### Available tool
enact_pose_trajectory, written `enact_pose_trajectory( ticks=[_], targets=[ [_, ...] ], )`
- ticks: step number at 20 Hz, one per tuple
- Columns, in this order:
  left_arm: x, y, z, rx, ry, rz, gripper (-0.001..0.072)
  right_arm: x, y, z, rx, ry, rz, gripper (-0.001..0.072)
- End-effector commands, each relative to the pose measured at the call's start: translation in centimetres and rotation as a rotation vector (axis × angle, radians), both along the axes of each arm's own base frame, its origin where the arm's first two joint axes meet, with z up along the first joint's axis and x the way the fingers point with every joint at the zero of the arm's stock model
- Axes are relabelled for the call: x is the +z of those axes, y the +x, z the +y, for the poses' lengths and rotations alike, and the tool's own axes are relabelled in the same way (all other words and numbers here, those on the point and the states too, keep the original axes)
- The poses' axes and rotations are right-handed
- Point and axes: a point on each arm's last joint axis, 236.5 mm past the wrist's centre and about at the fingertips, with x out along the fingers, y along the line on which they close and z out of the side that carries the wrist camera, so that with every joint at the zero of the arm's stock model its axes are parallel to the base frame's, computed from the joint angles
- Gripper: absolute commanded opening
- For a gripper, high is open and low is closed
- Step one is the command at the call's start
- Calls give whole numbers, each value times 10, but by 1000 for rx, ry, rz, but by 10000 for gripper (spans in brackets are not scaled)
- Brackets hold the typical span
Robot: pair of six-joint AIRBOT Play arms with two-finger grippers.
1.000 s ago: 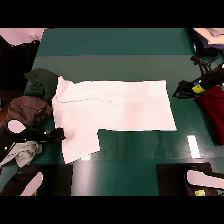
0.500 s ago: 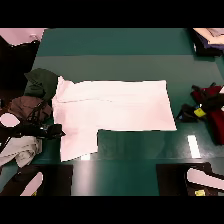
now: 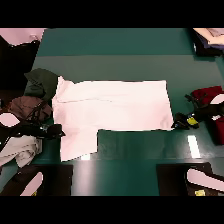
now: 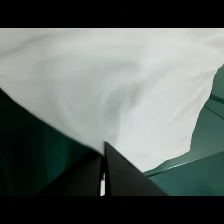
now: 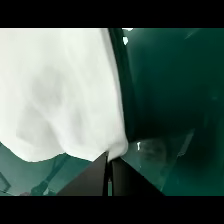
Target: Fold the shirts.
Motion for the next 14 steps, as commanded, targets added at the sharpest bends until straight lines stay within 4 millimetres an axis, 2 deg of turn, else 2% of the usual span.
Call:
enact_pose_trajectory(
  ticks=[1,5,9,12,14],
  targets=[
    [1,-5,-1,-10,-5,16,30,-6,3,0,25,-31,-21,21],
    [5,-3,-9,-3,-44,15,29,10,-1,-17,79,-103,-36,20],
    [9,-12,-30,-72,-71,19,29,45,-10,-58,133,-277,-80,19],
    [9,-28,-54,-187,-74,26,29,62,-34,-83,50,-303,-46,19],
    [10,-36,-65,-221,-79,39,29,72,-38,-92,-12,-309,-69,19]
  ],
)
